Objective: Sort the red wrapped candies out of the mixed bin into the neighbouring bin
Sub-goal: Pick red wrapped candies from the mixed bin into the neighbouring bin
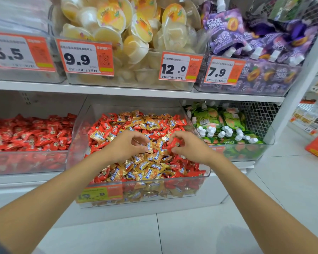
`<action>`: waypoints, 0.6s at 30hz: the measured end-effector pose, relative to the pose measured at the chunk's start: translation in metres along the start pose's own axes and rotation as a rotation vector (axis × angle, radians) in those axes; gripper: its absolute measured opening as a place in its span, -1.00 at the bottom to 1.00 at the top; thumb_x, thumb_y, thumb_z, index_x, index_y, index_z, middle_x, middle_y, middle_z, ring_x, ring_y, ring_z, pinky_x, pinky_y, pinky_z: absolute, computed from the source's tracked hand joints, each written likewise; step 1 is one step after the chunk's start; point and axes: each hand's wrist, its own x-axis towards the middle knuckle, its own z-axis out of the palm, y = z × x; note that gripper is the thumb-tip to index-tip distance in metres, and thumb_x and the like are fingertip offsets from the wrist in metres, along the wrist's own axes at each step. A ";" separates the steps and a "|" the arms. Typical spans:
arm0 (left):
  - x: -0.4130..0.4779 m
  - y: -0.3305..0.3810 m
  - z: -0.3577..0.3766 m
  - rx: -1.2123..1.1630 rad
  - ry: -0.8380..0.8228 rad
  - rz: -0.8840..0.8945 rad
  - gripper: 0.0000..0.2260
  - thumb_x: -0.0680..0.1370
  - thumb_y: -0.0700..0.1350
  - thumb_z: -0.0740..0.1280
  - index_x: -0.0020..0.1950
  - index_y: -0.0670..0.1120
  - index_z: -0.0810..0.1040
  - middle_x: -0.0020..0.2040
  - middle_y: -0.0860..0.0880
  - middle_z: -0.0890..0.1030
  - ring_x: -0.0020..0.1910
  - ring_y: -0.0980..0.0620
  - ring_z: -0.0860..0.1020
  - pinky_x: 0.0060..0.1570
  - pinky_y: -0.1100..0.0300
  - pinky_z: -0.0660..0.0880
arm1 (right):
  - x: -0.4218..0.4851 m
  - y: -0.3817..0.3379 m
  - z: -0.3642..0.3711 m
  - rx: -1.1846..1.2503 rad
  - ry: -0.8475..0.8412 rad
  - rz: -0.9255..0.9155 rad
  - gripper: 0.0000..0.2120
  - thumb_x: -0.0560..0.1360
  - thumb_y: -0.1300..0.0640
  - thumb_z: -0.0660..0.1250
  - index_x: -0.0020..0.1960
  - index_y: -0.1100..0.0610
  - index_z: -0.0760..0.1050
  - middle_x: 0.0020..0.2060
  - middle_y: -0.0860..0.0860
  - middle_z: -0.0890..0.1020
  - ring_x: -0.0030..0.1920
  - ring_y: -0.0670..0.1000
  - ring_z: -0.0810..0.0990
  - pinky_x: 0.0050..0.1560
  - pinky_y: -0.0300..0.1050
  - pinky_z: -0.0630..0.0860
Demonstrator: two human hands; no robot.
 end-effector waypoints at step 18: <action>0.051 0.019 0.035 0.183 0.156 0.123 -0.94 0.56 -0.06 0.36 -0.11 0.01 0.61 -0.16 0.10 0.61 -0.22 0.11 0.57 -0.14 0.07 0.55 | 0.002 0.004 -0.033 0.304 0.202 0.007 -0.84 0.53 0.13 0.39 0.04 -0.10 0.55 -0.09 0.19 0.64 -0.17 0.05 0.59 -0.09 -0.10 0.57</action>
